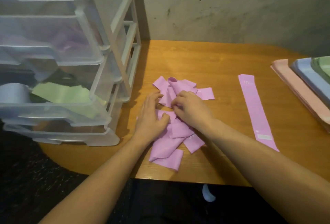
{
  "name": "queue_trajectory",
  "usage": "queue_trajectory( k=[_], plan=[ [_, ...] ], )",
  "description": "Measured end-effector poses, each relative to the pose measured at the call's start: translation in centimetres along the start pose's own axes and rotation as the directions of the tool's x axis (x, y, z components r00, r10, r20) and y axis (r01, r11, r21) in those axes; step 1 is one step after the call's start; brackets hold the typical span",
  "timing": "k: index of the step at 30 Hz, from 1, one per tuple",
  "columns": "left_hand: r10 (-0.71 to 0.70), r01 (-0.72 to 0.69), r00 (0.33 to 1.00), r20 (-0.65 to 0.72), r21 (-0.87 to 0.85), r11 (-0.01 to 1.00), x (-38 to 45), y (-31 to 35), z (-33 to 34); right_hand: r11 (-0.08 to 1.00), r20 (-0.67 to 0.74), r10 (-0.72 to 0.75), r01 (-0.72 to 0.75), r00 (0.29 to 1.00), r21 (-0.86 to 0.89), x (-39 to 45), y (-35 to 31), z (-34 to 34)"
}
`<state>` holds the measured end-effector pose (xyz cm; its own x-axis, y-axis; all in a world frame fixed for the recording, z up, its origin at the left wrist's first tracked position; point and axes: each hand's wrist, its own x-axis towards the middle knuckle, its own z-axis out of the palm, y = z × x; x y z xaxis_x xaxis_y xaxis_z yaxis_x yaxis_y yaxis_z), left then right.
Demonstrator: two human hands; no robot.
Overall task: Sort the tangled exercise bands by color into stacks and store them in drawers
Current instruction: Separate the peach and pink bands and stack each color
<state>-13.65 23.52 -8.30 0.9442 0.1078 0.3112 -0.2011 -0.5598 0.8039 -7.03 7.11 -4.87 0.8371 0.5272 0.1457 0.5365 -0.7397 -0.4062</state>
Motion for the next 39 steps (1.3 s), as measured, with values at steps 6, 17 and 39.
queue_trajectory(
  k=[6, 17, 39],
  plan=[
    [0.025, -0.034, 0.997, 0.076, 0.113, 0.993, 0.1, 0.2, 0.3, 0.985, 0.03, 0.126, -0.129, 0.992, 0.113, -0.2, 0.2, -0.3],
    [0.046, -0.053, 0.995, 0.09, 0.078, 0.996, 0.1, 1.1, -0.4, 0.815, 0.114, 0.095, -0.143, 0.989, 0.562, -3.7, -2.4, -5.1],
    [0.038, 0.063, 0.976, 0.213, -0.447, 0.892, 2.9, 5.5, -2.5, 0.575, 0.077, 0.399, -0.315, 0.914, 0.755, -9.5, 0.8, -11.3]
  ],
)
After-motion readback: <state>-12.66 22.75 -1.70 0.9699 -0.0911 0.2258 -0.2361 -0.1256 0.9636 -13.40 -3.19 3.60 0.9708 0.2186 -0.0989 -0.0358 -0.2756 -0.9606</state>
